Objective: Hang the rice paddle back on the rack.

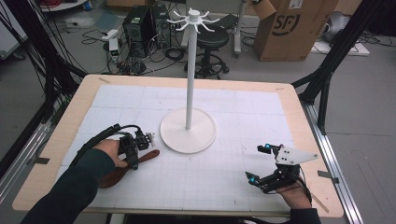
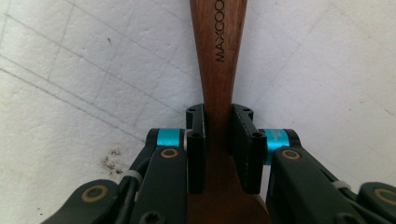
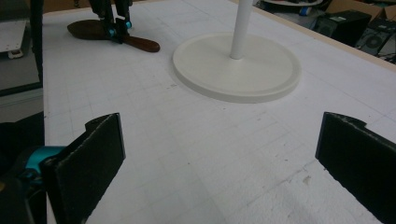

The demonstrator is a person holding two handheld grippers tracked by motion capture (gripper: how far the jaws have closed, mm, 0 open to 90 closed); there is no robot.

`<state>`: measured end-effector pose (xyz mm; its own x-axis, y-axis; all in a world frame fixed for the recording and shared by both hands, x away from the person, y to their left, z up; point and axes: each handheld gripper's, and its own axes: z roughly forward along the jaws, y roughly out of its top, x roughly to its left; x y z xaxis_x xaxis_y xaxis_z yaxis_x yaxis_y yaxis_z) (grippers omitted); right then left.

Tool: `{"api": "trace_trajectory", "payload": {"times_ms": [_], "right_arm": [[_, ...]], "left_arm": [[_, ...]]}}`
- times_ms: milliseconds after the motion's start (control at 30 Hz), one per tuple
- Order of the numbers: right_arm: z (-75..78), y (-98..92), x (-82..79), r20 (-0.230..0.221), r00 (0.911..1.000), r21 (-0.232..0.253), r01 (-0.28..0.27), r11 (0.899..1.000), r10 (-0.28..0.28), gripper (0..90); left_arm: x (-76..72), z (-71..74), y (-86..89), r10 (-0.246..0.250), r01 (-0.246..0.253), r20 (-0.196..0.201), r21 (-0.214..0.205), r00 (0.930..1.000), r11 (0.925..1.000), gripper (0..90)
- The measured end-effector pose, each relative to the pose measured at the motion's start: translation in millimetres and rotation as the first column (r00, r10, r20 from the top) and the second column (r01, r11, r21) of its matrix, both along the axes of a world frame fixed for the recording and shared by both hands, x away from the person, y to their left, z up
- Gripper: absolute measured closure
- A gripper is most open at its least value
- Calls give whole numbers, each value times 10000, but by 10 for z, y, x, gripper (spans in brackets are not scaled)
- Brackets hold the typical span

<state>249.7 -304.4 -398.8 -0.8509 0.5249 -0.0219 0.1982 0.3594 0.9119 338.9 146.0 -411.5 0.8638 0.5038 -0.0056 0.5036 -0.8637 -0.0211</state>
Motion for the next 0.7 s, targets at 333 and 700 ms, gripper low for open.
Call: {"api": "trace_trajectory", "payload": {"times_ms": [333,700], "right_arm": [[-9,-3,5,-9,10000,-18,7,10000,-7,5],[-18,7,3,-88,10000,-33,12,10000,-13,5]], "left_arm": [[-52,18,22,-453,451,-35,-353,9990,9984,769],[-189,266,120,-870,1057,1217,-1576,9888,9818,770]]}}
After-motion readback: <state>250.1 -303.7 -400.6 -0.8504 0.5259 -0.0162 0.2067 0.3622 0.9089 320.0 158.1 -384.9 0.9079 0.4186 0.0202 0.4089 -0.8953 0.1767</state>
